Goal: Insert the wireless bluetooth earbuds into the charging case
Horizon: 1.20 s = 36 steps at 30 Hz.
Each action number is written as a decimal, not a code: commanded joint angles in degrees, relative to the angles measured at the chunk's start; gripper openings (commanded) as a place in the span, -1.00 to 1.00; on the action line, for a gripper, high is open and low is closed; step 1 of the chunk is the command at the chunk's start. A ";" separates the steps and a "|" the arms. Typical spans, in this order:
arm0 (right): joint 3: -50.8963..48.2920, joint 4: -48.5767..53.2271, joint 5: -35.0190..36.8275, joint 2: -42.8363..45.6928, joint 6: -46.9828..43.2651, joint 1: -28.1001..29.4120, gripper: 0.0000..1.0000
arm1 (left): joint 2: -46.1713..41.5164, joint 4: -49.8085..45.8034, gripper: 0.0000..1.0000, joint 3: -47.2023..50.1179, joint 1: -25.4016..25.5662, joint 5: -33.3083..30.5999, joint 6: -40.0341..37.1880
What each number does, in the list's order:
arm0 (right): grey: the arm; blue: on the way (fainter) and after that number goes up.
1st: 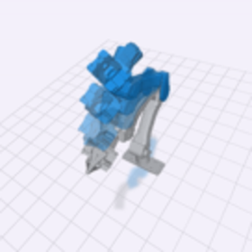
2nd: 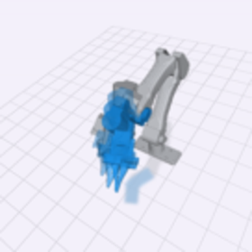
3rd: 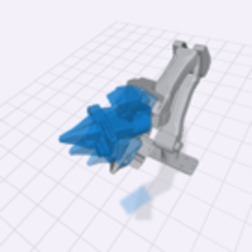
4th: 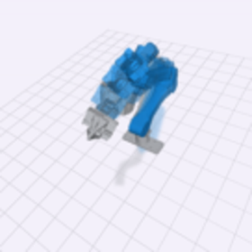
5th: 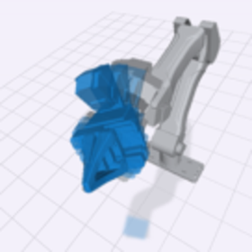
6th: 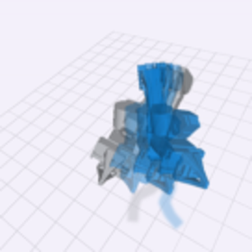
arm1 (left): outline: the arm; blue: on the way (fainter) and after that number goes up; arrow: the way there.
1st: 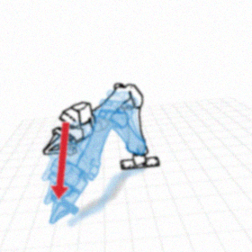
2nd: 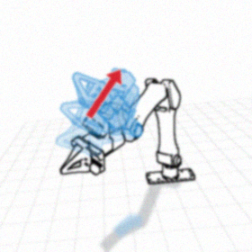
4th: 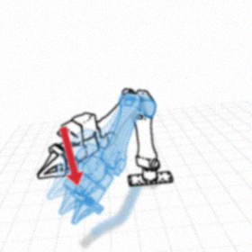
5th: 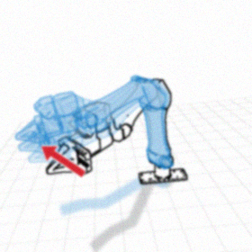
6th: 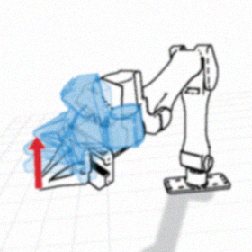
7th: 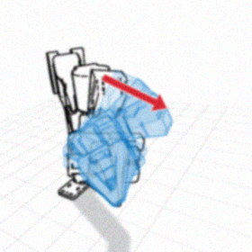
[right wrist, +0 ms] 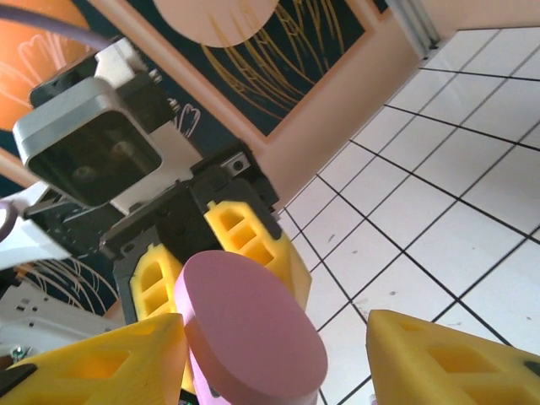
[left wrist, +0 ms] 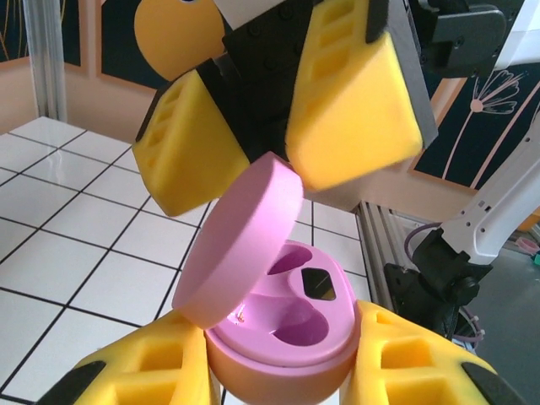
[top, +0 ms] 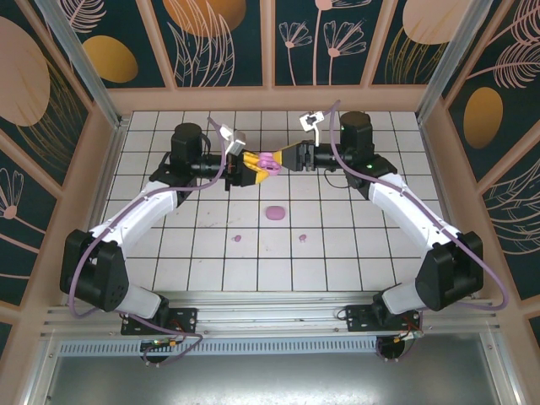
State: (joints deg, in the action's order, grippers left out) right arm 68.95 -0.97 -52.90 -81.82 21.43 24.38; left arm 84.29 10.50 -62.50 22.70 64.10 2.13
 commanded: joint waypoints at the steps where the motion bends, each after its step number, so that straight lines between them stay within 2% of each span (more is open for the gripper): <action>1: 0.94 0.42 4.01 -0.62 0.93 -0.98 0.18 | -2.89 4.55 -0.90 1.50 0.59 0.61 -0.87; 8: 1.10 2.73 8.50 -0.40 -0.07 -0.92 0.20 | -4.39 9.99 -0.90 5.19 0.59 -2.00 1.08; 26: 1.11 3.91 12.18 0.57 3.23 -2.78 0.22 | -4.15 18.19 -0.98 12.04 0.51 -6.52 4.53; 29: 0.69 4.19 8.52 1.08 -0.65 -1.99 0.23 | -3.75 18.42 -0.98 11.96 0.50 -6.29 4.99; 36: -4.94 7.11 6.80 6.13 -12.27 1.16 0.42 | -2.38 18.51 -1.00 10.26 0.48 -4.17 7.09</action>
State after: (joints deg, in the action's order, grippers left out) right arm 66.22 4.97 -43.81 -79.11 15.31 24.58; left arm 81.08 26.83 -50.78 22.94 58.04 7.46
